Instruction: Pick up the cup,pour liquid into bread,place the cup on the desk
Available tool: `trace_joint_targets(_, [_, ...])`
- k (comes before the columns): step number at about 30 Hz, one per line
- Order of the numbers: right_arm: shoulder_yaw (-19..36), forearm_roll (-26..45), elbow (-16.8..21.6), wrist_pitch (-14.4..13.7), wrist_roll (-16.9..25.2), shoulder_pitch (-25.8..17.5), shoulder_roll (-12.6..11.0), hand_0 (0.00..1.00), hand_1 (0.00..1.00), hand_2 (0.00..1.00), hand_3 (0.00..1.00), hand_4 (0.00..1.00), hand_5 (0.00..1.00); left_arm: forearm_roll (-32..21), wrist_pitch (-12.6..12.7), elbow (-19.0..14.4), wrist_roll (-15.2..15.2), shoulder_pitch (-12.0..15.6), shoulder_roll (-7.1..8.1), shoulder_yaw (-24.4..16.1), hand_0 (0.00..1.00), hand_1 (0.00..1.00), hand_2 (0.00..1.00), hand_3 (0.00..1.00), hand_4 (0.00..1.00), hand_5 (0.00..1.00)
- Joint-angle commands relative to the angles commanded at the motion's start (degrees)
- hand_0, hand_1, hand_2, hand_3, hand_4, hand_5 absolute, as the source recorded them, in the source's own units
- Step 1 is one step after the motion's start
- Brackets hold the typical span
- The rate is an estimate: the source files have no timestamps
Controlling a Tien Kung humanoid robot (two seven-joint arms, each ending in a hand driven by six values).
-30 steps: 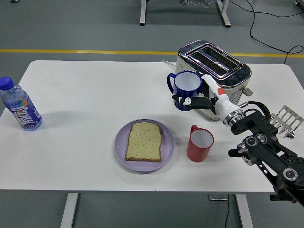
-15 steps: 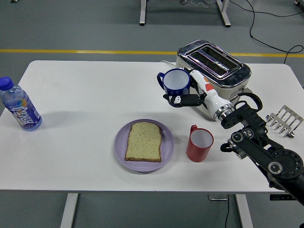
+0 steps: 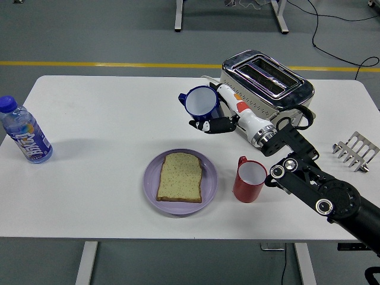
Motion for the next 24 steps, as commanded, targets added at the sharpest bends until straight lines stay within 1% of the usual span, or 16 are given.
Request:
trace_joint_targets(6, [-2.5,-6.8,-1.1,-0.9,0.9,1.2,0.0,0.469,0.393,0.506,0.502,0.702,0.002,0.1,0.0,0.0,0.0,0.0,0.03,-0.1,0.690,0.756,0.773,0.611,0.396,0.998])
trace_joint_targets(13, [-3.9,-14.5,-2.5,-1.8,1.8,2.0,-0.1,0.469,0.393,0.507,0.502,0.701,0.002,0.5,0.1,0.0,0.1,0.0,0.01,-0.4,0.690,0.756,0.773,0.611,0.396,0.998])
trace_joint_targets(17, [-3.8,-17.4,-3.2,-2.3,2.2,2.2,0.0,0.471,0.393,0.507,0.501,0.700,0.002,1.0,0.2,0.0,0.2,0.0,-0.03,-0.7,0.690,0.756,0.773,0.611,0.396,0.998])
trace_joint_targets(24, [-3.8,-20.4,-3.9,-2.9,2.5,2.9,-0.2,0.471,0.393,0.507,0.502,0.700,0.002,1.8,0.3,0.0,0.5,0.0,-0.03,-1.2,0.690,0.756,0.773,0.611,0.396,0.998])
